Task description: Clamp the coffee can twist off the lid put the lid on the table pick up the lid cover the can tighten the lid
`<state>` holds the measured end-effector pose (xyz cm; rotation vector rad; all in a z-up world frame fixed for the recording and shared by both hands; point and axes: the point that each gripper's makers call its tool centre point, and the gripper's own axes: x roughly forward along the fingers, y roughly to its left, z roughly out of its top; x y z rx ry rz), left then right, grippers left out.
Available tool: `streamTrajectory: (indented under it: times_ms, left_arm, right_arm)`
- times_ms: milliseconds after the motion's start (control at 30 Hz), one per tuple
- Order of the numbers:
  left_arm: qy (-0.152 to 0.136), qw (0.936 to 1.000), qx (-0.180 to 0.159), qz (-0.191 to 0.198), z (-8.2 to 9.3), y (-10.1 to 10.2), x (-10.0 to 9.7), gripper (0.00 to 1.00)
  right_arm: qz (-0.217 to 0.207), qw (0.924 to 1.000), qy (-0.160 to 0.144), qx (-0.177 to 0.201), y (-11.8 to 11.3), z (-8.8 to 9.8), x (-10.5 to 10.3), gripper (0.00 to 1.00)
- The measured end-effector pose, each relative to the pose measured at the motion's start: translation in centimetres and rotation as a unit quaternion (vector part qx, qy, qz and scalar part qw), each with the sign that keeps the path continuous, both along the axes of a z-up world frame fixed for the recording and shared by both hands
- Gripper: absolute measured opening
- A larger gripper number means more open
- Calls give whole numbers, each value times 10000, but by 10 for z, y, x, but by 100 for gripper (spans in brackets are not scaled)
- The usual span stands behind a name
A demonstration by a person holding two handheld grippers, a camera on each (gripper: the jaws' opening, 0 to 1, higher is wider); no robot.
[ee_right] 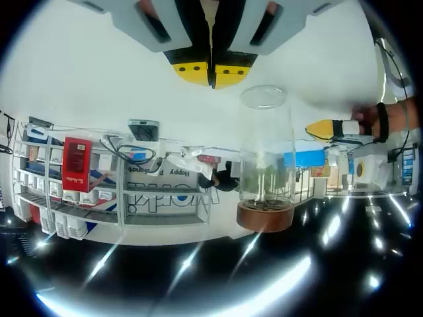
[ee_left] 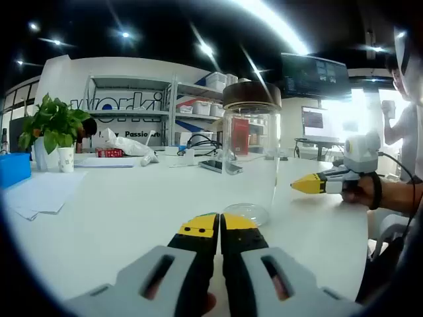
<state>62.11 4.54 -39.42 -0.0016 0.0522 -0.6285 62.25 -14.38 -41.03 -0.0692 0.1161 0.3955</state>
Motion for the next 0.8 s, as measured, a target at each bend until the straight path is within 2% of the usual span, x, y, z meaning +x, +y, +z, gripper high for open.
streamTrajectory:
  times_ms: [133,333,567,800]
  left_arm:
    - [-85,9996,206,-191,1,-9,-5,0]
    - [-189,9986,277,-417,8,-18,-6,0]
    - [-261,9982,264,-469,15,-17,-5,0]
    - [-218,9987,193,-412,12,-11,-6,0]
  right_arm:
    - [24,10000,-1,-88,2,-1,0,0]
    - [20,10000,-1,-85,1,-1,0,0]
    - [-6,10000,3,-81,0,-2,0,0]
    - [-35,9999,9,-99,0,-2,0,0]
